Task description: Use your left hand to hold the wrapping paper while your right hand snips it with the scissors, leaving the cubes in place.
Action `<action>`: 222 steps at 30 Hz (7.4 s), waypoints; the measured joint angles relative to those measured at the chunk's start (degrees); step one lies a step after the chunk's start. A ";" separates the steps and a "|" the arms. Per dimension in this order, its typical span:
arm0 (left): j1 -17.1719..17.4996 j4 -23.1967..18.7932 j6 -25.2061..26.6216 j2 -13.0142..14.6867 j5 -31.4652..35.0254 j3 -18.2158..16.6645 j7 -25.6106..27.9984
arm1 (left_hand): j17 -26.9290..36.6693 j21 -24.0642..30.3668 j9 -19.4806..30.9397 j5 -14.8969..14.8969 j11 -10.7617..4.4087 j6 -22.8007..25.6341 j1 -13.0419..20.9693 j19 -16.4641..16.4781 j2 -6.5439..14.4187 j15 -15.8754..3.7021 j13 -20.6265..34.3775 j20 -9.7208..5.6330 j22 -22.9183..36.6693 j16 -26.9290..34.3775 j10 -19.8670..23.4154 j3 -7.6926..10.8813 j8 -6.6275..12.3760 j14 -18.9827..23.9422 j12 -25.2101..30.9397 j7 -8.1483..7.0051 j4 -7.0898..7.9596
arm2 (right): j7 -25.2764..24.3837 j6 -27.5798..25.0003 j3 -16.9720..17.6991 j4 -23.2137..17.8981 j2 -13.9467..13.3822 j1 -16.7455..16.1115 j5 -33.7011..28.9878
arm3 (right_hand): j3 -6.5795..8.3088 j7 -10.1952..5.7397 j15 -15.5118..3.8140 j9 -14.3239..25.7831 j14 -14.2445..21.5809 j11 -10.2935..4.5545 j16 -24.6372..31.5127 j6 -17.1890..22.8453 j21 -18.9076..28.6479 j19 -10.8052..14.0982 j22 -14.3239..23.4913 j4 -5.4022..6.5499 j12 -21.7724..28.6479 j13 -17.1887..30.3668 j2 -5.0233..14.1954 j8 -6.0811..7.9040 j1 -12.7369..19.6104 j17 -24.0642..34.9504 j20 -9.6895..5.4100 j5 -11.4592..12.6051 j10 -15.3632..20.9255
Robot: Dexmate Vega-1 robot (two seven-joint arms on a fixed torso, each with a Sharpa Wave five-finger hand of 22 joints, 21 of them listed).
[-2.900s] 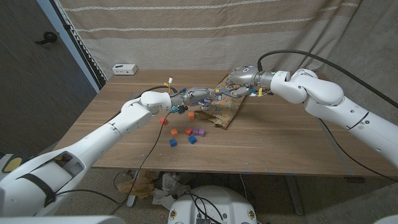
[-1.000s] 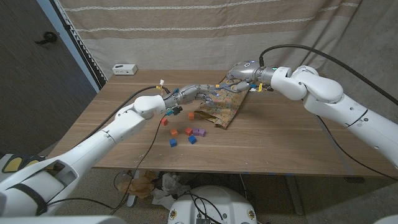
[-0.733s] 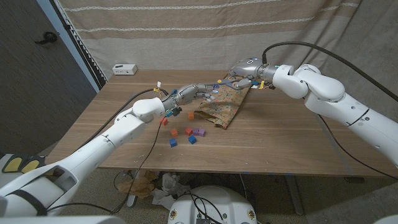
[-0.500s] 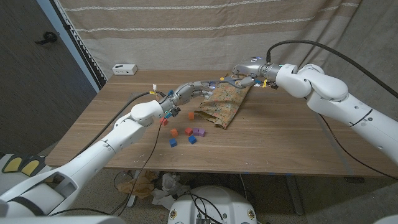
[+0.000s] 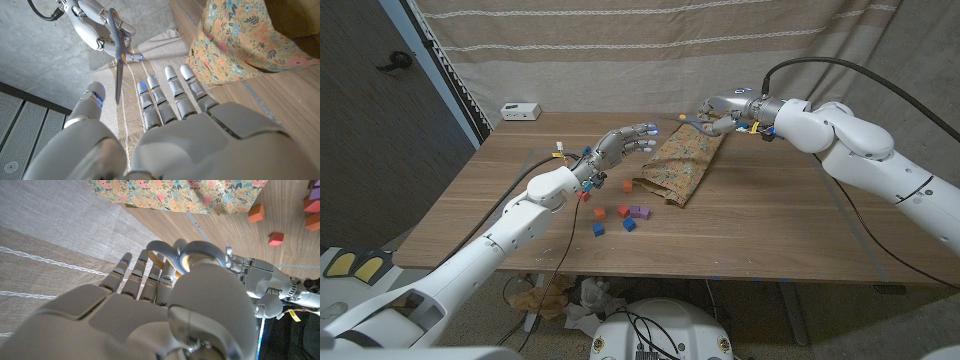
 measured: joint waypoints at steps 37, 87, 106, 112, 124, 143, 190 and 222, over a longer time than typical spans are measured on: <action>-0.05 0.79 -1.54 -0.91 0.48 -1.14 3.10 | -1.37 -3.51 -0.43 0.33 -0.23 -5.82 0.23 0.74 0.22 -0.51 0.92 -0.31 0.15 -1.28 -2.76 1.12 -2.32 1.34 -3.43 -2.68 0.30 | -4.83 -2.08 7.72 1.72 -2.97 -7.68 36.75 | 1.06 1.63 0.01 -1.06 2.07 1.83 1.28 -0.89 2.03 4.90 0.30 0.59 -0.84 -0.45 -0.69 1.66 -0.14 -0.01 1.43 -2.63 0.83; 0.37 2.03 -0.57 -1.83 -0.73 -1.30 3.95 | -1.62 -4.59 -0.68 0.33 -0.22 -7.86 1.21 1.05 1.20 -0.20 1.42 0.01 0.43 -2.17 -3.37 2.54 -2.70 1.04 -4.31 -2.70 0.46 | 0.10 -14.07 5.10 10.29 -0.37 -5.30 76.37 | -3.78 -2.58 -4.40 0.16 29.84 3.03 17.28 -3.42 8.56 15.17 1.74 0.98 22.72 27.24 -1.07 7.27 -3.50 6.35 -4.74 -1.82 14.52; 0.49 2.06 -0.29 -1.84 -0.96 -1.25 3.86 | -1.90 -4.81 -0.95 0.33 -0.43 -7.93 2.20 1.36 1.72 -0.33 1.68 -0.31 0.42 -2.17 -3.15 3.43 -2.70 1.17 -4.70 -3.22 0.05 | -3.64 -18.65 6.95 9.28 -0.60 -7.44 84.29 | -5.41 -3.20 -4.31 0.26 31.98 2.34 25.82 -5.07 11.78 16.14 3.47 0.55 29.07 47.80 -2.20 7.96 -2.37 11.79 -4.88 -1.82 13.18; 0.86 1.51 -0.11 -1.63 -0.97 -1.27 4.18 | -1.89 -5.21 -0.95 0.33 -0.43 -7.93 2.65 1.36 1.72 -0.42 1.68 -0.31 0.42 -2.17 -3.15 3.67 -2.70 1.26 -4.70 -3.22 0.17 | -3.70 -18.69 7.26 9.18 -0.76 -8.07 85.37 | -8.70 -3.70 -5.07 0.46 31.22 1.81 27.63 -6.21 11.79 15.39 3.47 1.07 29.96 49.80 -2.45 8.83 -2.18 12.44 -4.14 -1.07 12.66; 1.47 0.66 -0.03 -1.35 -0.81 -1.46 4.92 | -1.89 -5.21 -0.97 -0.05 -0.53 -7.94 2.95 2.08 2.03 -0.52 1.96 -0.40 0.41 -2.17 -2.64 4.27 -2.70 1.77 -4.70 -3.22 0.31 | -2.70 -17.91 7.33 9.56 -0.79 -8.41 86.40 | -13.22 -3.99 -4.29 3.79 27.57 1.41 28.53 -7.54 11.70 13.75 2.86 3.02 32.49 48.36 -6.45 9.19 -8.48 12.09 -2.51 0.51 12.26; 1.66 -0.27 0.10 -0.95 -0.26 -1.52 5.51 | -1.88 -5.64 -1.22 -0.46 -0.64 -7.43 3.40 2.07 2.02 -0.52 2.22 -0.40 0.40 -2.17 -1.92 4.80 -2.63 1.77 -4.70 -3.42 0.35 | -0.41 -16.70 7.07 10.43 -0.81 -8.26 86.74 | -18.25 -5.34 -2.31 4.28 21.30 0.38 24.33 -8.88 9.77 11.11 1.45 5.36 35.81 45.69 -9.97 7.57 -16.70 9.12 0.74 2.85 11.24; -3.72 -15.99 23.32 15.38 30.28 1.52 15.84 | -2.73 -12.75 -2.79 -2.21 1.73 -3.00 4.53 -2.79 -0.49 0.10 1.48 1.55 0.26 -10.04 -12.77 7.01 -2.41 -10.95 -13.24 -3.10 -0.60 | -0.04 -15.81 8.59 10.01 -2.53 -10.09 87.49 | -24.74 -5.53 -1.33 -2.24 17.06 3.55 22.19 -9.09 6.94 10.30 0.40 8.18 39.14 44.21 -13.35 -1.08 -27.29 7.54 3.39 5.58 5.40; -10.83 -16.79 26.64 14.41 58.39 11.92 11.26 | -4.13 -18.99 -4.40 1.29 -0.51 -5.52 10.34 -3.96 -1.00 0.28 -1.05 1.09 0.00 -11.63 -9.80 1.69 -2.83 -14.36 -13.77 -3.32 -0.94 | 0.33 -16.24 9.00 10.07 -2.55 -9.80 88.37 | -24.70 -5.08 -1.32 -2.78 17.07 3.45 22.19 -8.65 6.16 10.30 0.42 7.70 39.16 44.21 -12.13 -2.00 -26.67 6.74 3.39 6.24 5.07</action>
